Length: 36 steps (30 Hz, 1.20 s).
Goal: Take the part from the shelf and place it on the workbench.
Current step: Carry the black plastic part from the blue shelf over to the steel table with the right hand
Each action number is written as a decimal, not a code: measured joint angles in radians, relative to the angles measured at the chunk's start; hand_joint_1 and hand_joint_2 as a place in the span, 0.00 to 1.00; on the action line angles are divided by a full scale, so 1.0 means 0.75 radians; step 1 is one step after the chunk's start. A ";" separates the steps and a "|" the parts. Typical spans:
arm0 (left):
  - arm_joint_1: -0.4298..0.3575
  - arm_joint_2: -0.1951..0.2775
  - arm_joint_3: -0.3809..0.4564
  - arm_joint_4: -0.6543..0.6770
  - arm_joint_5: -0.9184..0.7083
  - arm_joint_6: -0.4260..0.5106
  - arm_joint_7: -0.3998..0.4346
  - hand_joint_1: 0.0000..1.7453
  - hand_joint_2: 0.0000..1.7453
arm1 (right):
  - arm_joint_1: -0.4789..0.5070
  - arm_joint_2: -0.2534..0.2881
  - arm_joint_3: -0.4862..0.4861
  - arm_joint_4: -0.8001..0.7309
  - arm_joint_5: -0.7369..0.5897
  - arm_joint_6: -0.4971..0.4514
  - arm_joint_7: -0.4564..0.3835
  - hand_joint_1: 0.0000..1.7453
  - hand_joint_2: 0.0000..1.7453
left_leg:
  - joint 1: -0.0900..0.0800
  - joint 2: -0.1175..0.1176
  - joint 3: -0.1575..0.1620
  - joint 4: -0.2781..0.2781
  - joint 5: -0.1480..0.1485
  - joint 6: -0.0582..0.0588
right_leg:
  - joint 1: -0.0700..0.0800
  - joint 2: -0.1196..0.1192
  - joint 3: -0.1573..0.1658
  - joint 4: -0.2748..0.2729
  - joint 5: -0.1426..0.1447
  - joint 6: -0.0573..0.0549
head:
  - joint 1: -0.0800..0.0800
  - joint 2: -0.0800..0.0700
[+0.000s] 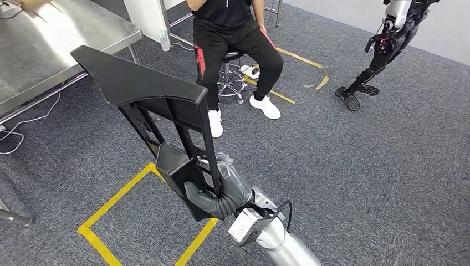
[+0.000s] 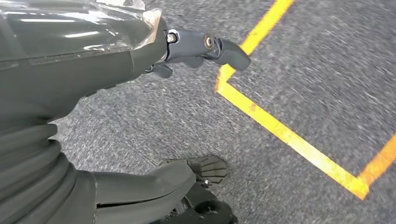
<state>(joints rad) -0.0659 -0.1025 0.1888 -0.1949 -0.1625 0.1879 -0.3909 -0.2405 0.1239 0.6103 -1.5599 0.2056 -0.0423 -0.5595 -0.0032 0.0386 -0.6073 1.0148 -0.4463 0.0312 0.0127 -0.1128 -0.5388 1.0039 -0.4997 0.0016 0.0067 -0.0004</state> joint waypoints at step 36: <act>0.011 -0.020 0.008 -0.001 -0.001 0.041 -0.001 0.00 1.00 | -0.017 0.006 0.004 0.038 -0.019 0.023 -0.001 1.00 1.00 | 0.018 -0.076 0.011 -0.020 0.016 0.023 | -0.023 0.137 -0.167 0.340 -0.138 0.011 | 0.006 0.000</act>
<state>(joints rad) -0.0576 -0.1176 0.1948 -0.1957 -0.1633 0.2188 -0.3919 -0.2536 0.1284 0.6134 -1.5314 0.1911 -0.0249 -0.5599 0.0106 -0.0186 -0.5992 0.9996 -0.4339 0.0487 -0.0046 -0.0104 -0.6643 1.2591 -0.6028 0.0095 0.0111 -0.0004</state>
